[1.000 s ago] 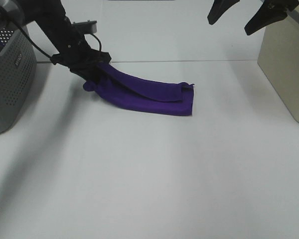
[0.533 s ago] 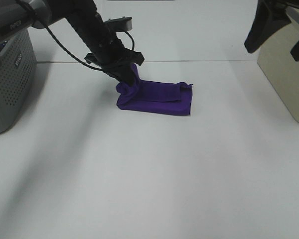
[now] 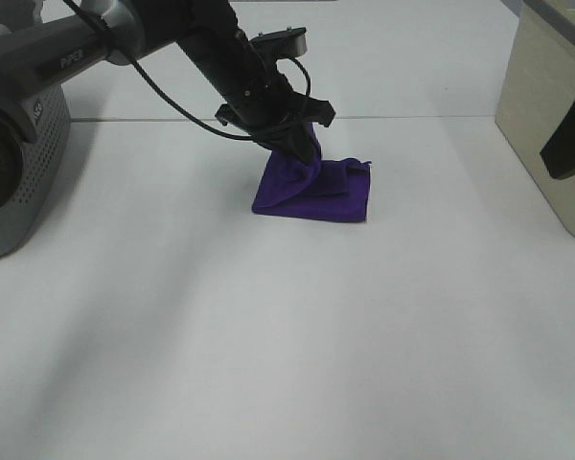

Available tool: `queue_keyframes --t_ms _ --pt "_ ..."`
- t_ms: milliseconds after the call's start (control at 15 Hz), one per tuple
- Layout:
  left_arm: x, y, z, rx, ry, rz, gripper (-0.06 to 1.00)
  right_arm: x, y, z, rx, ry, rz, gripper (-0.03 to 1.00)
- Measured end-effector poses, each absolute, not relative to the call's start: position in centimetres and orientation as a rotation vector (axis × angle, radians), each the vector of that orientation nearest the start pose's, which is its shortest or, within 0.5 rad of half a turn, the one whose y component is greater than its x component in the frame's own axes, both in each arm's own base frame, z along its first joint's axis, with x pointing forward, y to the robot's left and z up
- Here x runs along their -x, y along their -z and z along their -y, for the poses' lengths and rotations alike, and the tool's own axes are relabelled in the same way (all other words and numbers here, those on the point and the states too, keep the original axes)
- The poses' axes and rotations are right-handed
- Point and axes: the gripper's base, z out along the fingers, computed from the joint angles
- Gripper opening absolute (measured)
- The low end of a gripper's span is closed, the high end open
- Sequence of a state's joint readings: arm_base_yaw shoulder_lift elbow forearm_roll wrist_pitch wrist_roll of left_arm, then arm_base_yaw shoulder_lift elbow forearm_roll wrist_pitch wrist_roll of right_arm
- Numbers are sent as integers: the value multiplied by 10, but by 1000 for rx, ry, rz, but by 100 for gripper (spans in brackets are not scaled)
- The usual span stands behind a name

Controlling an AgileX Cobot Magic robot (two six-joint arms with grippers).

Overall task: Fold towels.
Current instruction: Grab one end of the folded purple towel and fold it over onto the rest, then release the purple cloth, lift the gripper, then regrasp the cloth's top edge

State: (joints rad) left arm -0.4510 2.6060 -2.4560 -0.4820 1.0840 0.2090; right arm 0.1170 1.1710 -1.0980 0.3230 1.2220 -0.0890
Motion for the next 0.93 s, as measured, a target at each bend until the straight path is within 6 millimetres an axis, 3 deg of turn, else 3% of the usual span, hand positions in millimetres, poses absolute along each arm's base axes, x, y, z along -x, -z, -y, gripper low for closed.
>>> queue_keyframes --t_ms 67,200,267,333,800,933 --pt "-481 -167 281 -677 742 -2569 17 -198 -346 -51 203 -456 -2725 90" --pt "-482 -174 296 -607 824 -2475 56 -189 -352 -50 204 -455 -2694 90" --pt "-482 -177 301 -575 864 -2443 69 -185 -355 -49 207 -454 -2678 90" --pt "-481 -179 305 -548 903 -2421 75 -181 -358 -49 209 -453 -2661 90" --pt "-481 -187 309 -577 946 -2355 79 -174 -364 -47 215 -444 -2630 90" --pt "-484 -178 309 -563 935 -2359 79 -174 -364 -47 215 -444 -2630 90"
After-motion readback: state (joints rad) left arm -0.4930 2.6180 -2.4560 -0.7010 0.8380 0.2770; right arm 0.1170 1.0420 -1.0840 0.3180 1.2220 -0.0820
